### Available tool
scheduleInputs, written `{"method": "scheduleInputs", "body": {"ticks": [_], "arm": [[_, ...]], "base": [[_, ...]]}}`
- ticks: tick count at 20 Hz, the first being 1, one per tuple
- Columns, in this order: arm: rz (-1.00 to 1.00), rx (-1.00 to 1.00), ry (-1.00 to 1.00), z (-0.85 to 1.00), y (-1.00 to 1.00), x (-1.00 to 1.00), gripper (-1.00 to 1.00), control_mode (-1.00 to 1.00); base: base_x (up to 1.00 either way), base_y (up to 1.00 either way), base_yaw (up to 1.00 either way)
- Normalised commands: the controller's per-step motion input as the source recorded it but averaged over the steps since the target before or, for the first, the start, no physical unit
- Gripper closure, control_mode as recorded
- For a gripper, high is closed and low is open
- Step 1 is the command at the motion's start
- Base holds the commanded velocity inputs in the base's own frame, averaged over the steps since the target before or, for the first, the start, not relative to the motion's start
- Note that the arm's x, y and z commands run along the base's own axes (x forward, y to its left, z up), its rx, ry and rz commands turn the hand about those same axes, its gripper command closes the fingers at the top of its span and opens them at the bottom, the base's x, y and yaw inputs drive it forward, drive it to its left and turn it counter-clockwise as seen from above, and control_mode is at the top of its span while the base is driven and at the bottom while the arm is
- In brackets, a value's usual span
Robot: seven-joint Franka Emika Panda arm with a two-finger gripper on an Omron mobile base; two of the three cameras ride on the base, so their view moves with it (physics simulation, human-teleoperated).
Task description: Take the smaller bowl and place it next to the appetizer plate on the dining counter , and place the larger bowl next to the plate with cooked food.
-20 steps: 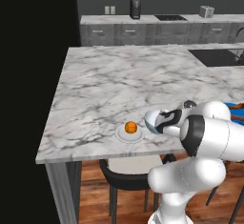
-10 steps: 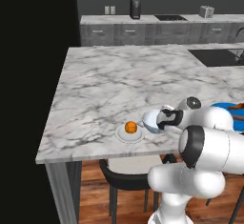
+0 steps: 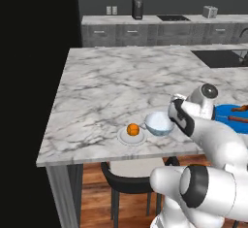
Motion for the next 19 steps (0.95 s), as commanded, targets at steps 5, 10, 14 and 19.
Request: {"method": "scheduleInputs", "body": {"ticks": [5, 10, 14, 19], "arm": [[0.11, -0.05, -0.03, 1.00, 0.00, -0.78, -1.00, -1.00], [0.09, -0.03, 0.00, 0.96, 0.00, -0.82, -1.00, -1.00], [0.05, -0.04, 0.00, 0.76, 0.00, -0.91, -1.00, -1.00], [0.00, -0.04, 0.00, 0.53, 0.08, -0.86, -1.00, -1.00]], "base": [[0.00, 0.00, 0.00], [0.00, 0.00, 0.00], [0.00, 0.00, 0.00], [0.00, 0.00, 0.00]]}}
